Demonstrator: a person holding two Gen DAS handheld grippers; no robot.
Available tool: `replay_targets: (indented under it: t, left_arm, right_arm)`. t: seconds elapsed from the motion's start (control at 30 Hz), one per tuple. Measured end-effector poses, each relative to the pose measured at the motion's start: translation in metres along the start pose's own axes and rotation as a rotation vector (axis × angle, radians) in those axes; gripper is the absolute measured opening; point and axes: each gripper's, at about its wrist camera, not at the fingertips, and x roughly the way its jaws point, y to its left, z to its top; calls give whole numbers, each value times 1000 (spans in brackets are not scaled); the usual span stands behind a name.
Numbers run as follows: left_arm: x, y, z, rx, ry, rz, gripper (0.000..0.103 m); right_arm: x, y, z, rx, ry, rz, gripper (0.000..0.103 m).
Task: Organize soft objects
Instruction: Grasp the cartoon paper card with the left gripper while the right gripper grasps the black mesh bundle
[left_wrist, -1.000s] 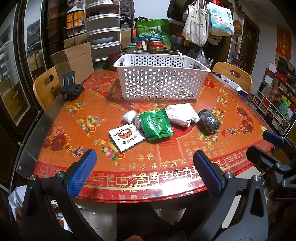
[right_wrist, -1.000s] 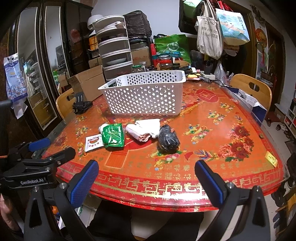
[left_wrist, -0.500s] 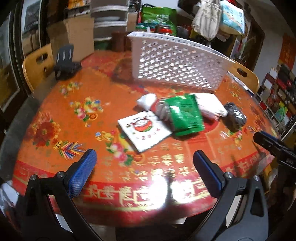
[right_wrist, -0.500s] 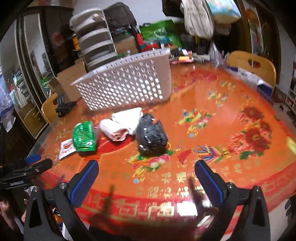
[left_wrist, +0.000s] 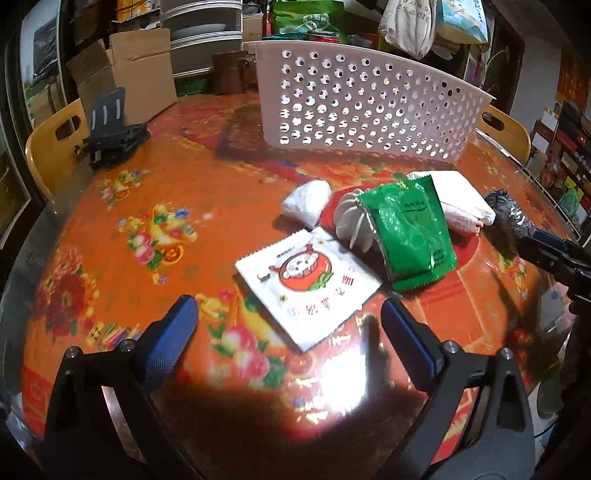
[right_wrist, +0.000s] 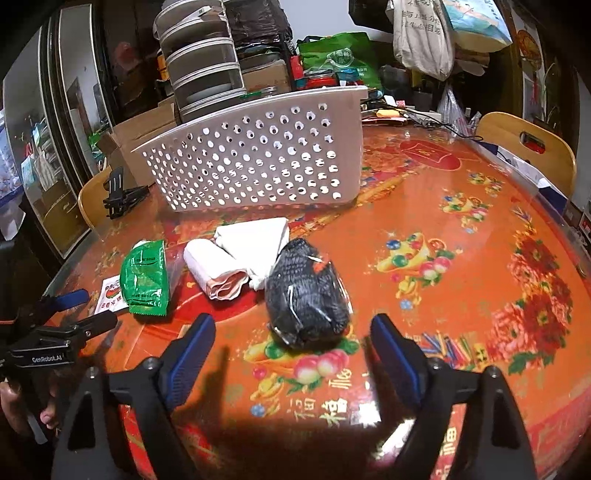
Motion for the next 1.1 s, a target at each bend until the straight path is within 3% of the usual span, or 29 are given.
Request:
replay_targets:
  t: [0.13,0.3,0.47,0.6,0.83,1.1]
  left_arm:
    - [5,-5,6,9,-1,-2,97]
    - [4,-9,8,15,-8,-4,89]
    - [0,-14,7,31,-31,-17,65]
    - [-1,-18,6,50,-47,-19,57]
    - [-6,-33,2,97,-76,-26,23]
    - [-11,-25,0,60,-86,-42,10]
  right_arm:
    - [9,3,1,-27,16,-14,75]
    - [12,3,1,-38,14,-18,74]
    - [11,1,0,-33,10,-8,74]
    - [11,0,0,-30,7,-2,74]
    - [9,-2,0,-24,1,7,74]
    - [9,-2,1,-20,-2,14,74]
